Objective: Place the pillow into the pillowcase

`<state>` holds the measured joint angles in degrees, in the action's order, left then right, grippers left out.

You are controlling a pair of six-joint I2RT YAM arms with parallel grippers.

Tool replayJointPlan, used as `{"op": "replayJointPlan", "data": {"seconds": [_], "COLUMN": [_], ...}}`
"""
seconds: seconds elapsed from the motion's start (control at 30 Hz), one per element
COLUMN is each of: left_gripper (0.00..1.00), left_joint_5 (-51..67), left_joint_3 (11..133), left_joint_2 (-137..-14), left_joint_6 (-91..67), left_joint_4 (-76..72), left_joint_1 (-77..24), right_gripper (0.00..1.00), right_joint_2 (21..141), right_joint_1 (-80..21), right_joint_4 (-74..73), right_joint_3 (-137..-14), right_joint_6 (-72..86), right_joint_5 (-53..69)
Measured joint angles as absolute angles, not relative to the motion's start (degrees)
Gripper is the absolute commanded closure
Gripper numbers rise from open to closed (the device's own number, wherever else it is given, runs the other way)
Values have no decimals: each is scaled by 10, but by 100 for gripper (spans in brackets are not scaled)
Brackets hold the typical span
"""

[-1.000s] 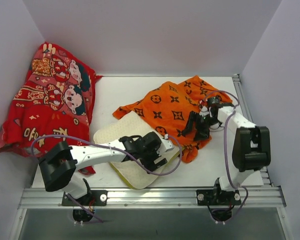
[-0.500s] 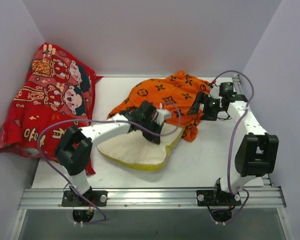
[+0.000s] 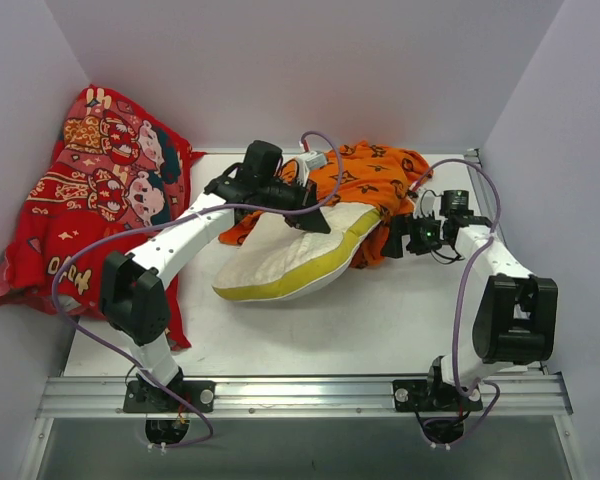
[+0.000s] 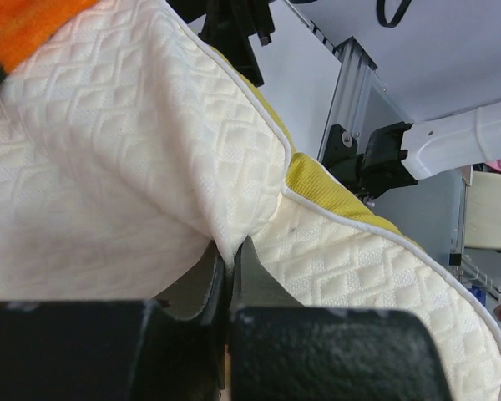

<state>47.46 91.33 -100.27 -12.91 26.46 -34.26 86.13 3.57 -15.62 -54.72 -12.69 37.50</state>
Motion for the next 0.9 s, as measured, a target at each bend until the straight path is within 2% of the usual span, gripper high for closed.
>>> {"op": "replayJointPlan", "data": {"seconds": [0.17, 0.2, 0.23, 0.27, 0.3, 0.33, 0.37, 0.4, 0.43, 0.53, 0.67, 0.77, 0.9], "left_gripper": [100, 100, 100, 100, 100, 100, 100, 100, 100, 100, 100, 100, 100], "left_joint_5": [487, 487, 487, 487, 486, 485, 482, 473, 464, 417, 320, 255, 190], "left_joint_3": [946, 950, 952, 954, 954, 954, 954, 951, 947, 929, 908, 879, 831], "left_joint_2": [-1018, -1020, -1020, -1021, -1021, -1021, -1021, -1021, -1021, -1021, -1031, -1042, -1059], "left_joint_6": [-142, -145, -147, -149, -153, -160, -164, -175, -182, -194, -190, -186, -186], "left_joint_4": [268, 267, 265, 264, 262, 258, 255, 243, 228, 195, 162, 128, 91], "left_joint_1": [-333, -332, -331, -331, -330, -329, -329, -329, -329, -334, -354, -379, -426], "right_gripper": [8, 10, 16, 24, 35, 70, 85, 95, 100, 100, 100, 100, 98], "right_joint_2": [891, 891, 891, 893, 898, 909, 919, 934, 944, 919, 764, 675, 710], "right_joint_1": [7, -2, -12, -21, -29, -37, -40, -41, -41, -50, -96, -91, -59], "right_joint_4": [-100, -90, -81, -73, -66, -64, -65, -68, -70, -85, -150, -252, -445], "right_joint_3": [-553, -552, -552, -552, -552, -554, -557, -561, -561, -541, -527, -550, -588], "right_joint_6": [-85, -73, -60, -47, -32, -17, -3, 18, 35, 92, 97, 0, -150], "right_joint_5": [412, 414, 415, 414, 414, 415, 418, 427, 438, 492, 584, 622, 644]}}
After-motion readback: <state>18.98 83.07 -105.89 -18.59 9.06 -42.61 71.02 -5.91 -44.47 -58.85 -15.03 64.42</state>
